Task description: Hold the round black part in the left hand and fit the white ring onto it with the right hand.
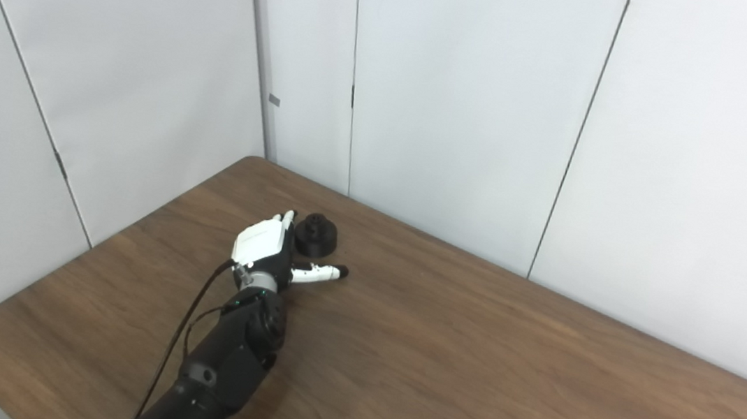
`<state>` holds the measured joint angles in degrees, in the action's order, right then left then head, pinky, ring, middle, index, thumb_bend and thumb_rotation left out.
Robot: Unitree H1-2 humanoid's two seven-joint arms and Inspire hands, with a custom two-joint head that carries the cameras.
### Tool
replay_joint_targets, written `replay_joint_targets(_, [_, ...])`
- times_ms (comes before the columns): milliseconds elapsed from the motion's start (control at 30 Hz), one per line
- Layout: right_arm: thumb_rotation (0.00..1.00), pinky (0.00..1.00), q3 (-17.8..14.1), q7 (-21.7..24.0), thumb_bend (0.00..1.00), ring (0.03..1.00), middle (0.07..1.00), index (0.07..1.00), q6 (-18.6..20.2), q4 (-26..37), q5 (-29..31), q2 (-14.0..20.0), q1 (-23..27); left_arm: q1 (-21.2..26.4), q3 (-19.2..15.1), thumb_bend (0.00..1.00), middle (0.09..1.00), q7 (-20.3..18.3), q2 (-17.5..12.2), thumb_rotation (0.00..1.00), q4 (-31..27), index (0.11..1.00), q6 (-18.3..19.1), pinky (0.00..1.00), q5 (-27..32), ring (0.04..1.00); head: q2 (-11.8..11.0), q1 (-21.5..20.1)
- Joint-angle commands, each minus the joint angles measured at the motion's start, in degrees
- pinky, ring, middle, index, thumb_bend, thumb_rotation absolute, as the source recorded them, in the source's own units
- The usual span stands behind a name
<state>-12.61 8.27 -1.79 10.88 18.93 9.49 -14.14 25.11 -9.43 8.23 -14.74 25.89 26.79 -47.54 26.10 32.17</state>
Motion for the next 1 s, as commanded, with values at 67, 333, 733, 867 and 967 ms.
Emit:
replay_joint_targets(67, [0.76, 1.00, 0.6, -0.1, 0.67, 1.000, 1.000, 1.000, 0.9, -1.7, 0.7, -1.6, -3.4, 1.3, 0.1, 1.00, 1.000, -1.1, -0.3, 0.61, -0.7, 1.000, 0.1, 1.00, 1.8, 1.000, 0.2, -0.3])
replay_joint_targets(333, [0.74, 1.00, 0.6, 0.1, 0.66, 1.000, 1.000, 1.000, 0.3, -1.6, 1.1, -1.3, -4.2, 1.6, 0.5, 1.00, 1.000, 0.3, -1.2, 0.60, -0.1, 1.000, 0.1, 1.00, 3.4, 1.000, 0.7, -0.8])
replay_joint_targets(733, [0.71, 1.00, 0.6, 0.1, 0.67, 1.000, 1.000, 1.000, 0.0, -0.9, 1.5, -1.4, -5.3, 2.0, 1.3, 1.00, 1.000, 1.5, -1.7, 0.57, -0.3, 1.000, 0.1, 1.00, 5.7, 1.000, 1.0, -1.5])
replay_joint_targets(867, [0.72, 0.99, 0.7, 0.0, 0.64, 1.000, 1.000, 1.000, 0.2, -0.5, 1.2, -1.3, -5.7, 2.1, 1.6, 1.00, 1.000, 1.8, -1.9, 0.57, -0.1, 1.000, 0.1, 1.00, 6.6, 1.000, 1.3, -1.9])
replay_joint_targets(967, [0.72, 1.00, 0.8, 0.1, 0.65, 1.000, 1.000, 1.000, 0.3, -0.2, 1.3, -1.3, -6.0, 2.2, 2.1, 1.00, 1.000, 1.9, -2.2, 0.57, -0.1, 1.000, 0.1, 1.00, 6.8, 1.000, 1.4, -2.1])
